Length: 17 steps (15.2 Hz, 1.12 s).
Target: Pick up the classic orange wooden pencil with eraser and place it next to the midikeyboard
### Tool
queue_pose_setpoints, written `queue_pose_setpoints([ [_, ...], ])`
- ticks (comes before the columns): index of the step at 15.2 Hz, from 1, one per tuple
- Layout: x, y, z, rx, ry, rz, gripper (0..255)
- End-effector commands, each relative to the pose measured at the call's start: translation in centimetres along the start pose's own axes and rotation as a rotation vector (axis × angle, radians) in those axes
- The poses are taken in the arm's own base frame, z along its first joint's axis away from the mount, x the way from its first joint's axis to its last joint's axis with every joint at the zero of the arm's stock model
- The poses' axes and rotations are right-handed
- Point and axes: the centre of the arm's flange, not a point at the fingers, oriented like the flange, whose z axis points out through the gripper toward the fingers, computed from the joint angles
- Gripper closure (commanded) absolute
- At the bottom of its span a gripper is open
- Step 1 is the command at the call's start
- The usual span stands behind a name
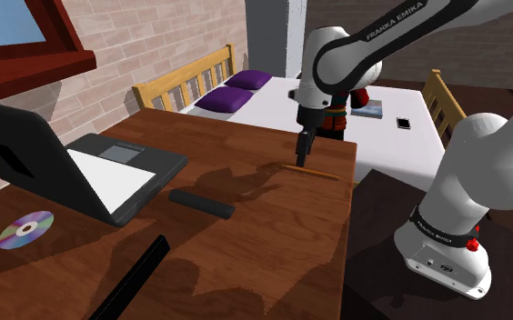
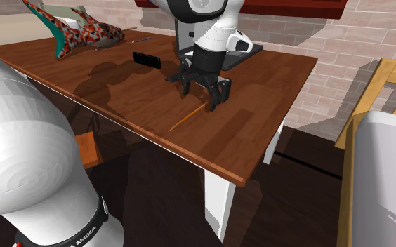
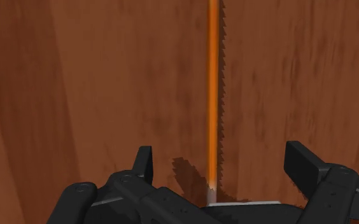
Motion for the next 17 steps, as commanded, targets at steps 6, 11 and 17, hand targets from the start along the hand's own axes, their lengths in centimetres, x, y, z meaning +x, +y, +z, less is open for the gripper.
queue_pose_setpoints([
  [6, 0.02, -0.06, 1.96, 0.0, 0.001, -0.001, 0],
  [11, 0.02, -0.06, 1.96, 0.0, 0.0, -0.001, 255],
  [17, 0.03, -0.06, 1.95, 0.0, 0.0, -0.001, 255],
])
